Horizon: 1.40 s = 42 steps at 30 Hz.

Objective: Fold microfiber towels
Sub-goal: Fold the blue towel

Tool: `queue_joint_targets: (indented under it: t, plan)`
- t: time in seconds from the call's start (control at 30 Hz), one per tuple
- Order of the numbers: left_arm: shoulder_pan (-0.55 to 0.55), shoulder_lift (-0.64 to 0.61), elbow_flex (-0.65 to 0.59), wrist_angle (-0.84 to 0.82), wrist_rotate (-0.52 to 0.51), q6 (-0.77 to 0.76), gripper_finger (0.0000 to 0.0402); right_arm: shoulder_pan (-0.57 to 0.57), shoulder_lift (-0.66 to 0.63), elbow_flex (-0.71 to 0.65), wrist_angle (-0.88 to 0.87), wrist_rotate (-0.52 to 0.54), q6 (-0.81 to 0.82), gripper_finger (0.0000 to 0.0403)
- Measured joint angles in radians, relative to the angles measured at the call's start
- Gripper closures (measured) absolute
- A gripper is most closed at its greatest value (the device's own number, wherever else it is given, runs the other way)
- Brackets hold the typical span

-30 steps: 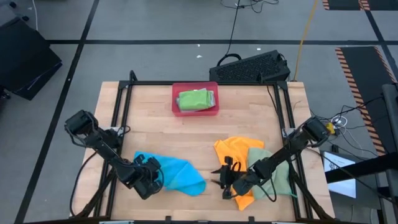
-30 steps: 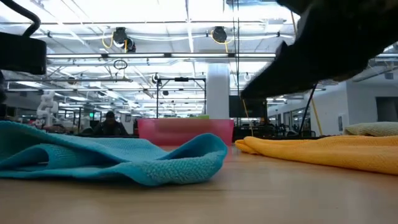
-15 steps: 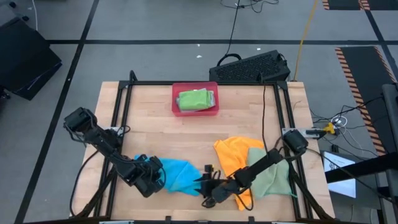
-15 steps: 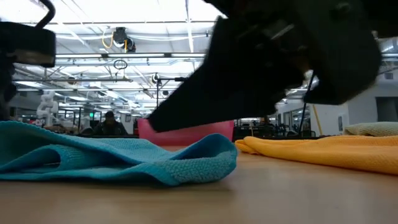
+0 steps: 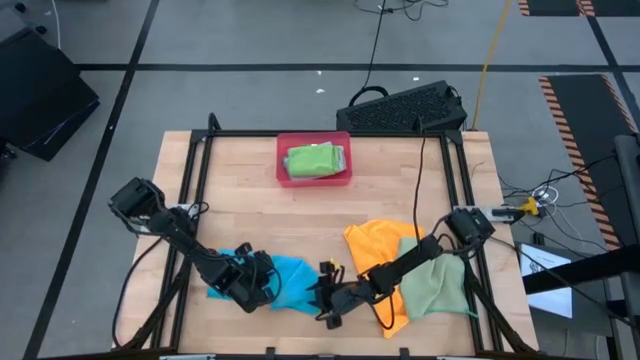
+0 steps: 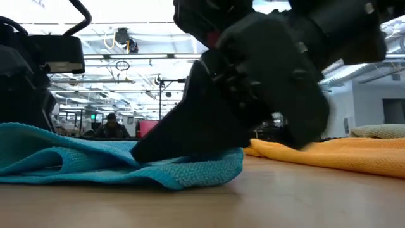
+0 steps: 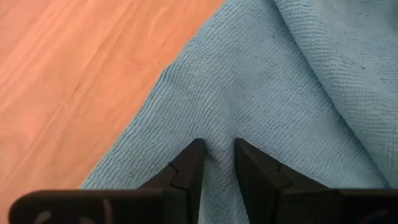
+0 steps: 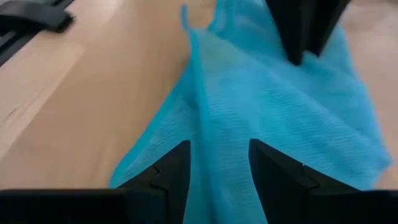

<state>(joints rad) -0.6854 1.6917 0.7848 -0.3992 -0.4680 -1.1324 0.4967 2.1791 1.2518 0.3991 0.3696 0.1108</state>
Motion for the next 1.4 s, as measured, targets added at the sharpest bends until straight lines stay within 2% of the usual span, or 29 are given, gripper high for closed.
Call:
queue_joint_targets:
  t: [0.1, 0.3, 0.63, 0.97, 1.07, 1.17, 1.23, 1.4]
  plan:
    - [0.001, 0.005, 0.001, -0.002, 0.000, 0.006, 0.0307, -0.013, -0.001, 0.000, -0.013, -0.006, -0.022, 0.0256]
    - [0.001, 0.006, 0.002, -0.006, 0.001, 0.006, 0.0307, -0.032, 0.012, 0.000, -0.001, -0.111, -0.026, 0.0292]
    - [0.001, 0.007, 0.001, 0.002, -0.004, 0.006, 0.0307, -0.034, 0.025, 0.000, 0.023, -0.082, -0.035, 0.0303]
    - [0.002, 0.007, 0.000, 0.007, -0.006, 0.013, 0.0307, -0.036, 0.023, 0.000, 0.008, -0.086, -0.019, 0.0396]
    - [-0.003, 0.008, 0.000, 0.007, -0.009, 0.012, 0.0307, -0.036, 0.008, -0.002, -0.001, -0.095, -0.007, 0.0390]
    - [-0.005, 0.008, 0.000, 0.008, -0.011, 0.012, 0.0307, -0.045, -0.010, -0.001, 0.002, -0.164, 0.001, 0.0381]
    - [-0.005, 0.008, 0.000, 0.007, -0.011, 0.012, 0.0307, -0.046, -0.011, 0.000, 0.004, -0.174, 0.008, 0.0377]
    - [-0.006, 0.008, 0.000, 0.008, -0.011, 0.012, 0.0307, -0.046, -0.010, -0.001, 0.000, -0.175, 0.019, 0.0394]
